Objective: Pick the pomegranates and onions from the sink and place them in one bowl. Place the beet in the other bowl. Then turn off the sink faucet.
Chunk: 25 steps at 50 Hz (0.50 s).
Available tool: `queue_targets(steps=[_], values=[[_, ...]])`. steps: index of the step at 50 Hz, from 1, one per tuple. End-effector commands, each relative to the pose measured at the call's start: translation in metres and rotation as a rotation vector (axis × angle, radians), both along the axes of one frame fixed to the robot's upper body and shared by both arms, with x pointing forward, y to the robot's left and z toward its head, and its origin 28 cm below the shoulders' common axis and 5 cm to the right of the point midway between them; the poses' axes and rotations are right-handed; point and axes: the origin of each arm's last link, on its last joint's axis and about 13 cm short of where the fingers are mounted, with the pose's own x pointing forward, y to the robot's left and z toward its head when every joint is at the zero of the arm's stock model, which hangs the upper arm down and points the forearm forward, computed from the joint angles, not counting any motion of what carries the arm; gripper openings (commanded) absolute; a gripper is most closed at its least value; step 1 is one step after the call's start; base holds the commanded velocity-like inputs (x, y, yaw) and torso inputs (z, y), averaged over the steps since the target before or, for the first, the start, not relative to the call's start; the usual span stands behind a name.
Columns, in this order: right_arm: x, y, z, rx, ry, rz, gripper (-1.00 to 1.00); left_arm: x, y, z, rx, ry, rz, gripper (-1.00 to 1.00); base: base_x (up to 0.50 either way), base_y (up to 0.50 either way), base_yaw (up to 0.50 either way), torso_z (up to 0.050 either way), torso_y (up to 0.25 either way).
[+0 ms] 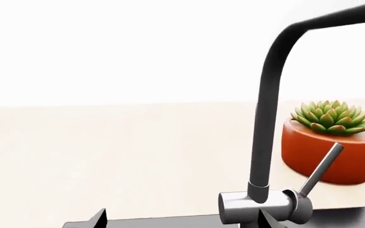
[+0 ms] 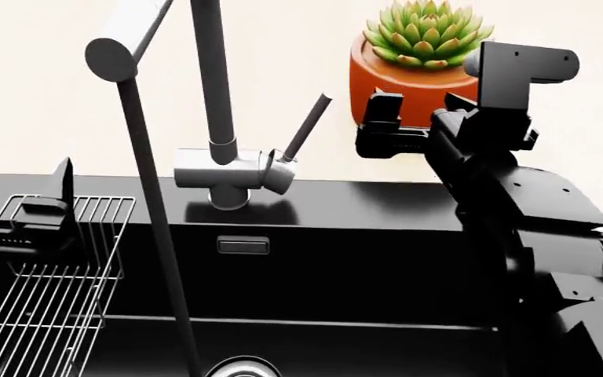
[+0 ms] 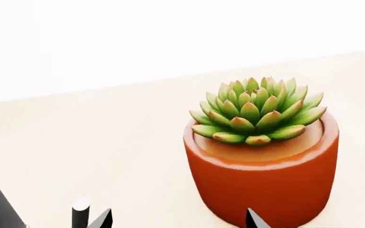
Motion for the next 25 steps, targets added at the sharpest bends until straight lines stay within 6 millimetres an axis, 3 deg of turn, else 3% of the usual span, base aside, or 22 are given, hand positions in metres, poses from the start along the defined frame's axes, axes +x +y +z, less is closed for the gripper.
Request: queue_targets(steps=[1, 7, 15, 25], values=[[0.005, 0.015, -0.01, 0.004, 0.024, 0.061, 1.0, 0.003, -0.003, 0.002, -0.03, 0.02, -0.015, 1.0, 0.0, 0.0, 0.0, 0.0, 0.0], [0.006, 0.02, -0.012, 0.0, 0.019, 0.074, 1.0, 0.007, -0.002, 0.006, -0.022, 0.008, 0.011, 1.0, 0.0, 0.0, 0.0, 0.0, 0.0], [0.008, 0.018, -0.006, -0.014, -0.018, 0.026, 1.0, 0.012, 0.003, 0.031, -0.011, -0.049, 0.024, 1.0, 0.0, 0.0, 0.0, 0.0, 0.0], [0.007, 0.025, -0.016, -0.013, -0.009, 0.046, 1.0, 0.015, 0.005, 0.035, 0.023, -0.035, 0.027, 1.0, 0.0, 0.0, 0.0, 0.0, 0.0]])
